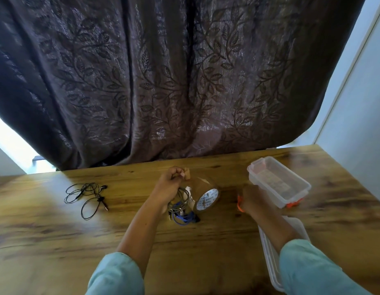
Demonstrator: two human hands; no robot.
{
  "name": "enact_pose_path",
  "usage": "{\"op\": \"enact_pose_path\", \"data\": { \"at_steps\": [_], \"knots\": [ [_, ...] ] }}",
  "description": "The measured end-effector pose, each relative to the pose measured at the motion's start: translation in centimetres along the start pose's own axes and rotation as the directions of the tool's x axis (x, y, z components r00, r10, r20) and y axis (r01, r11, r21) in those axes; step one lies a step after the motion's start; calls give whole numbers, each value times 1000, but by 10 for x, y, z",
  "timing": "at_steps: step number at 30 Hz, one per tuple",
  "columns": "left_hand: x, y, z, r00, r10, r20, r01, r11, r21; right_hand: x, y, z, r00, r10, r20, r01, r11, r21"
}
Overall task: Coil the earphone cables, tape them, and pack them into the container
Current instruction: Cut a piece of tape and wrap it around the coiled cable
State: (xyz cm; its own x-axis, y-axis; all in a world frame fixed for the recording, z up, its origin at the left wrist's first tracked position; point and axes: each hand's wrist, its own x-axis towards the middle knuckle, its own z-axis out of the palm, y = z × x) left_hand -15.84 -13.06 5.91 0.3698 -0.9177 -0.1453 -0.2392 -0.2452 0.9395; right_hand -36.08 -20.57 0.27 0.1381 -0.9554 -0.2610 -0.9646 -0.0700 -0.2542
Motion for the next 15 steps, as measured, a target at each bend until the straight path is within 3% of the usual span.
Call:
{"op": "enact_pose_path", "data": {
  "at_steps": [2,5,7,10,12,15],
  "knots": [
    [0,-3,1,1000,4,5,-5,1000,16,4,1,8,998,22,57,-25,999,42],
    [3,-9,4,1000,20,14,-21,999,27,4,-3,4,990,-2,140,6,1000,-27],
    [5,-10,5,999,26,22,-26,999,23,3,-7,-3,994,-57,88,56,998,15],
    [6,-10,6,998,27,48,-28,1000,5,-1,-18,-18,949,-314,-23,307,907,287],
    [6,-10,6,998,34,56,-33,999,-4,0,-28,-28,895,-447,9,429,863,266],
    [4,-8,5,997,47,62,-47,999,0,11,-36,-31,824,-551,133,495,813,306]
  ]
}}
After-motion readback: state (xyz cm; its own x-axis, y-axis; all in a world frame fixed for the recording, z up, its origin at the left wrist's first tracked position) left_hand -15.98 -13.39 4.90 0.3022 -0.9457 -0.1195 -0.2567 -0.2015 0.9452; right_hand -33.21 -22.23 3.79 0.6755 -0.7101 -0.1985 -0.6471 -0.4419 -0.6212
